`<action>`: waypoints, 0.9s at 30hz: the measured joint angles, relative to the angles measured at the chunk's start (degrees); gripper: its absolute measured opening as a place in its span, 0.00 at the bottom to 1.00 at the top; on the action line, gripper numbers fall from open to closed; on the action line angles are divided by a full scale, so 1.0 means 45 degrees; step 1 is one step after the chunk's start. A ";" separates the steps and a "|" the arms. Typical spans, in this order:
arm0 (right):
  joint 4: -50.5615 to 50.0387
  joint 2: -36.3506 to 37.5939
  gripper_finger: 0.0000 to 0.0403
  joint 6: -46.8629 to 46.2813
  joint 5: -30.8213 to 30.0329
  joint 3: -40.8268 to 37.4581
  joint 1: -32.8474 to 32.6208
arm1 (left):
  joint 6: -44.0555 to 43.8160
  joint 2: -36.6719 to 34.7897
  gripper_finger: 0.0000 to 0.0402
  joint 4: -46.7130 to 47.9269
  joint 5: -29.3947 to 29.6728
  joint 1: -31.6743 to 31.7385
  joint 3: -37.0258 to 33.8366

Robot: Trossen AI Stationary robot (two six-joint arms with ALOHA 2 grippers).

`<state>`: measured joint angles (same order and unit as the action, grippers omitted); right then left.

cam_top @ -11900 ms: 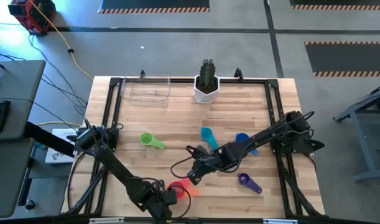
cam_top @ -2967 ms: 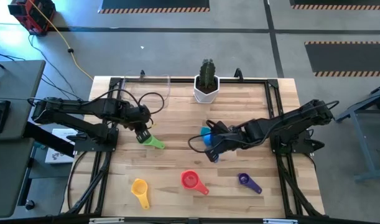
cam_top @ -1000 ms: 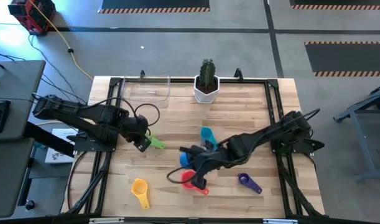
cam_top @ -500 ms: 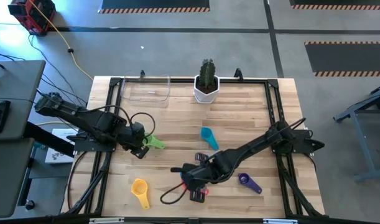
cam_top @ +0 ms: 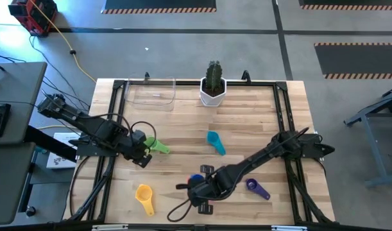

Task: Nest measuring cups in basket
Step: Stack the dark blue measuring cup on the pink measuring cup

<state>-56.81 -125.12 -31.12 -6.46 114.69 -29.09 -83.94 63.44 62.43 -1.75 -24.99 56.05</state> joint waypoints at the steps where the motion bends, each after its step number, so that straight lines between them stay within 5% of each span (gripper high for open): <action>1: 0.0054 -0.0021 0.00 -0.0063 -0.0010 0.0000 -0.0002 | -0.0005 0.0000 0.21 0.0001 0.0036 -0.0035 0.0000; 27: -0.0078 -0.0450 0.00 -0.0363 0.0039 -0.0010 -0.0045 | 0.0015 0.0000 0.21 -0.0616 0.0115 -0.0064 0.0000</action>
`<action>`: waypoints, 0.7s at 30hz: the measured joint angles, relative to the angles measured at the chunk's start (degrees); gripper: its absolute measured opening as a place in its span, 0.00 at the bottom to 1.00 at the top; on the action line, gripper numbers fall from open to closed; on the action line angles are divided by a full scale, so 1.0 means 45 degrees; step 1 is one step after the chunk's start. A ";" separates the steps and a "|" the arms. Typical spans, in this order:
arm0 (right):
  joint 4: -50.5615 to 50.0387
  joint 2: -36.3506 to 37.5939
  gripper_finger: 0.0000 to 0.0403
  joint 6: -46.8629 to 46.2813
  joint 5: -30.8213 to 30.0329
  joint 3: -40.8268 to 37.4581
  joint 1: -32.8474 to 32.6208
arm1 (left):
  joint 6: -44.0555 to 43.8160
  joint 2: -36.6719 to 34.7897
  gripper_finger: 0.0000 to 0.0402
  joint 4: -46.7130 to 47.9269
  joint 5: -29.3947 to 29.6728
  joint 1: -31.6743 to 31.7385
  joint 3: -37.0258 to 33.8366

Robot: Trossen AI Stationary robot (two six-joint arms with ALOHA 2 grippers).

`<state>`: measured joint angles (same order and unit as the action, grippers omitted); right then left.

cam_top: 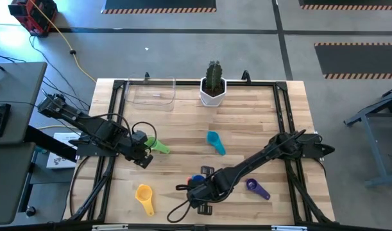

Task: Nest measuring cups in basket
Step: Stack the dark blue measuring cup on the pink measuring cup, then stack the yellow measuring cup on the dark blue measuring cup

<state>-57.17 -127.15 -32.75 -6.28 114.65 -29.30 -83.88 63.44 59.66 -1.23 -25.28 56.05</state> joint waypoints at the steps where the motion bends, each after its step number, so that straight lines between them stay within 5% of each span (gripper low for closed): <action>1: 0.0002 0.0000 0.01 -0.0019 0.0007 0.0000 0.0000 | -0.0002 0.0000 0.21 0.0005 0.0000 0.0000 0.0000; 10: 0.0010 0.0000 0.18 -0.0088 -0.0073 0.0000 0.0005 | 0.0011 0.0000 0.21 0.0005 0.0000 0.0000 0.0000; 21: -0.0726 0.0326 0.21 -0.1083 -0.0148 0.0000 0.0290 | 0.0015 0.0000 0.21 0.0000 0.0020 -0.0020 0.0000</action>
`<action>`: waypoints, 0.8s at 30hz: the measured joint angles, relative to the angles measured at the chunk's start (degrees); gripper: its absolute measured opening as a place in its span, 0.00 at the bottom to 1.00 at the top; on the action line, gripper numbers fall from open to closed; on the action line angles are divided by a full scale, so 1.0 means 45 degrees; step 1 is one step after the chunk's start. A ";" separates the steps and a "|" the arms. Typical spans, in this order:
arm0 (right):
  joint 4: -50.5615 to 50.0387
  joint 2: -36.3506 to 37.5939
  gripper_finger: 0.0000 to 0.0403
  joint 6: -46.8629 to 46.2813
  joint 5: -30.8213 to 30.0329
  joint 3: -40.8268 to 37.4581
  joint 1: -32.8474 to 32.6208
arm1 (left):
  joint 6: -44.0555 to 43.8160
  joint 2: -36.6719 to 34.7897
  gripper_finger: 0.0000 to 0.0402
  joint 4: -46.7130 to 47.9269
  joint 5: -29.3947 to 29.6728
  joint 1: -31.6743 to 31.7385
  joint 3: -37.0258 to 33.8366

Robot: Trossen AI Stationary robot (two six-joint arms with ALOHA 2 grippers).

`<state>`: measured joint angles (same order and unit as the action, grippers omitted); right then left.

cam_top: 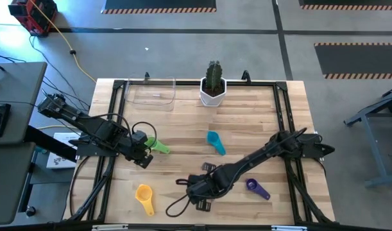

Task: Nest measuring cups in basket
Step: Stack the yellow measuring cup on the dark blue measuring cup

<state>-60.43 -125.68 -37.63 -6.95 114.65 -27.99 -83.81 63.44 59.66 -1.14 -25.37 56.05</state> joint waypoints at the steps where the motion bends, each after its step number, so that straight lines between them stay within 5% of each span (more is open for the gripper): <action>1: -0.0401 0.0022 0.21 -0.0234 -0.0043 0.0000 0.0046 | 0.0000 0.0000 0.21 0.0013 0.0036 -0.0048 0.0000; 13: -0.3594 0.0023 0.21 -0.1471 -0.0555 -0.0058 -0.0062 | -0.0034 0.0151 0.21 -0.0195 0.0433 -0.1360 -0.0005; 24: -0.4973 0.0023 0.21 -0.2283 -0.0333 -0.0058 -0.0062 | -0.1294 0.1609 0.21 -0.2976 0.1041 -0.3485 -0.0005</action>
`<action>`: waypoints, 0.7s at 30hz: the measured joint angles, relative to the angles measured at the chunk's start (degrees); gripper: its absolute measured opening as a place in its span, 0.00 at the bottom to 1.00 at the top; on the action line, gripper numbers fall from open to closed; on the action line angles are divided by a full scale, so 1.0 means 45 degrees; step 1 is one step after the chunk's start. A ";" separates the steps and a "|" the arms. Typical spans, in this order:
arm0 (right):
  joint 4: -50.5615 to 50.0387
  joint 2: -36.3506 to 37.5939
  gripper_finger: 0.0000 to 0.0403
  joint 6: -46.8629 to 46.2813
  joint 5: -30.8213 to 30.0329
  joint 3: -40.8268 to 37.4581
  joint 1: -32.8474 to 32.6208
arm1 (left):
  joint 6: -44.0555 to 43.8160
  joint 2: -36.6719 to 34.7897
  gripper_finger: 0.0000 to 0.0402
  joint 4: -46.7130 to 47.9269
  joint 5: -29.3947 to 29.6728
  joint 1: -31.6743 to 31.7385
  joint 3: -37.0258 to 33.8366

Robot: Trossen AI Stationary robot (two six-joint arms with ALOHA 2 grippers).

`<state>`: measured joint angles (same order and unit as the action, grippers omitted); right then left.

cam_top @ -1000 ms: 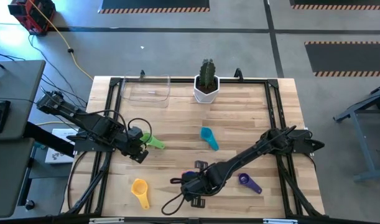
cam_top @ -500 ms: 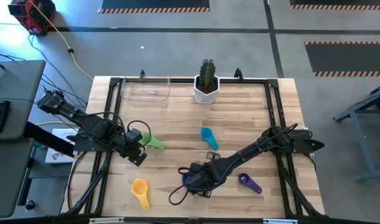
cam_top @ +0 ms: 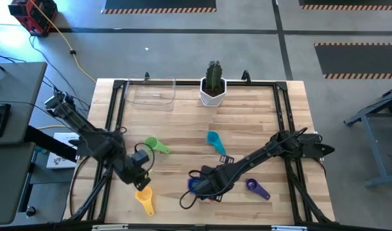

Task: Nest measuring cups in basket
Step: Stack the yellow measuring cup on the dark blue measuring cup

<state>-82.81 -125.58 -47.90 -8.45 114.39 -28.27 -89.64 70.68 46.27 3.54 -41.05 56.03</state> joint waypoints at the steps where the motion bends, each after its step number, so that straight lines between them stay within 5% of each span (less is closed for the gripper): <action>1: -0.0085 0.0000 0.21 -0.0019 0.0023 0.0000 -0.0005 | -0.0330 0.0192 0.21 -0.0020 -0.0006 -0.0105 0.0000; 21: -0.0168 0.0000 0.21 0.0365 0.0073 0.0000 -0.0005 | -0.5087 0.2857 0.21 -0.0139 -0.0410 -0.1836 0.0000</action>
<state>-83.57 -125.58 -46.26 -8.12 114.39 -28.29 -112.53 83.54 45.64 1.69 -49.31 56.03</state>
